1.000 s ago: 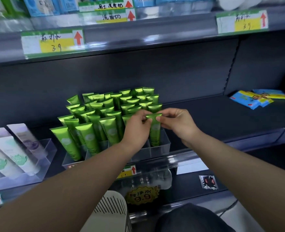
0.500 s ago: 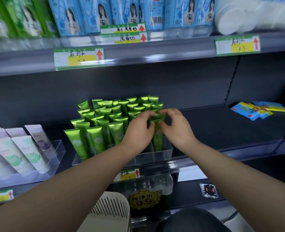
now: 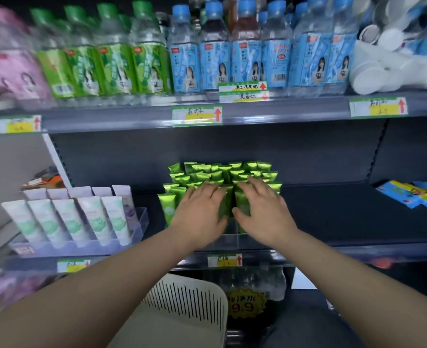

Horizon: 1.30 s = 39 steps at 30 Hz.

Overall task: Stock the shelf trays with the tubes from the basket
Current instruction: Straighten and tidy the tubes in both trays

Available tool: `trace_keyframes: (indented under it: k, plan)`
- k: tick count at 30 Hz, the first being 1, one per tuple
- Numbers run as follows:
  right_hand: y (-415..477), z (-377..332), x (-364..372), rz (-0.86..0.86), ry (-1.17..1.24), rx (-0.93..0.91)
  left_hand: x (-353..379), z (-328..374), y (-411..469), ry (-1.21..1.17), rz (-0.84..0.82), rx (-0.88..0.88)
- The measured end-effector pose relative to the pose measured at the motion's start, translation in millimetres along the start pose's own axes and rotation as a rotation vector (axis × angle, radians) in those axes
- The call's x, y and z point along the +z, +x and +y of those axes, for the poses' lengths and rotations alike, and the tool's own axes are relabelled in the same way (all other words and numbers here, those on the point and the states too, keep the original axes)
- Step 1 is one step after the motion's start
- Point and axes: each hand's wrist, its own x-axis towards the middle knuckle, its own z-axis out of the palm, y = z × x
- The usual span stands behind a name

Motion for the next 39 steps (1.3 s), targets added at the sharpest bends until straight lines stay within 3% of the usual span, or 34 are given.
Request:
trace_keyframes:
  k: [20,32,39]
  plan:
    - [20.5,-200.9,96.2,-0.265,0.007,-0.250,-12.5,-191.8,-141.9,0.121,-0.148,-0.324]
    - [62.3,-291.8,170.1,-0.322,0.013,-0.415,11.3,-308.0,-173.7,0.106,-0.181,-0.337]
    - [90.5,-340.1,196.1,-0.254,0.049,-0.484,11.5,-369.8,-180.6,0.133,-0.153,-0.336]
